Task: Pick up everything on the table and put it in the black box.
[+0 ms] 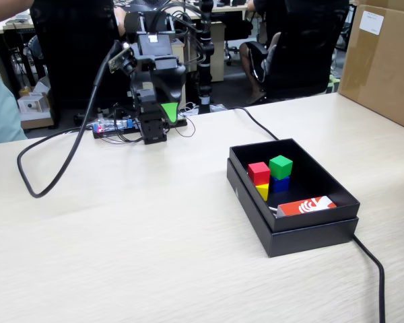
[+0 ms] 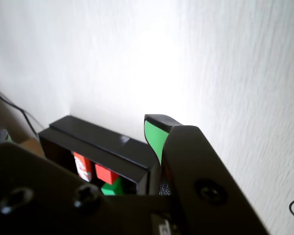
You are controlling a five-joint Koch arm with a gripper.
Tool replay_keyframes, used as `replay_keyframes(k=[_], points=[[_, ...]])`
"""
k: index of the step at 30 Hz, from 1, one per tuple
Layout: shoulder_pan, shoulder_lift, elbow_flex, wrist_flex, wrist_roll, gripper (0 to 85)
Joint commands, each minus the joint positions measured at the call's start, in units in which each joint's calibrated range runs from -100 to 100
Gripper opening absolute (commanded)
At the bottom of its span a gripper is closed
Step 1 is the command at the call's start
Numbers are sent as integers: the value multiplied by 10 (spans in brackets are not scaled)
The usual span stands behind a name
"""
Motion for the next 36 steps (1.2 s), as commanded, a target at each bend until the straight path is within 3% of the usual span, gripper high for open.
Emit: replay_keyframes(k=[1,15,25,36], points=[[-8,-99,-37,66,-3,536],[-16,-166,-310,239,-5,547],[-16,-166,-635,585,-48,536],[-16,-166,-671,511,-48,503]])
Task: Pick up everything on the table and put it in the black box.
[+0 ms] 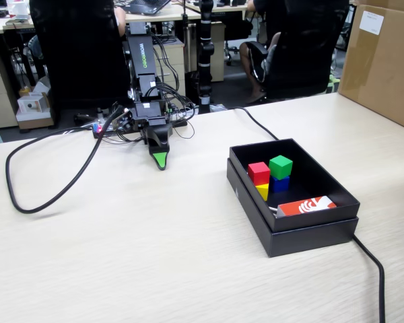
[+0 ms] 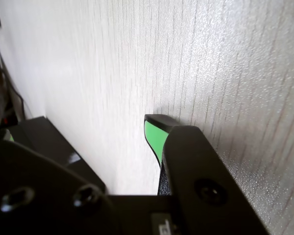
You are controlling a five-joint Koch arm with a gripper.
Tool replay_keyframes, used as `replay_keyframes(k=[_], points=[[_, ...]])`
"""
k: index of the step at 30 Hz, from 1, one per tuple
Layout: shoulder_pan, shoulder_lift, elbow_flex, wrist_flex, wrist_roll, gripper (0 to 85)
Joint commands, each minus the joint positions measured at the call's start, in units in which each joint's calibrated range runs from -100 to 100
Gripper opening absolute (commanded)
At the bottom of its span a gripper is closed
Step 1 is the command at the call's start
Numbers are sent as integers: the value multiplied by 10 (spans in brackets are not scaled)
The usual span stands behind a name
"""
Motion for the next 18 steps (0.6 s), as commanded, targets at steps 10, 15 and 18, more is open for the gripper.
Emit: replay_keyframes(k=[10,15,18], points=[[2,-1,-5,-48,-2,500],[2,-1,-5,-48,-2,500],[2,-1,-5,-48,-2,500]])
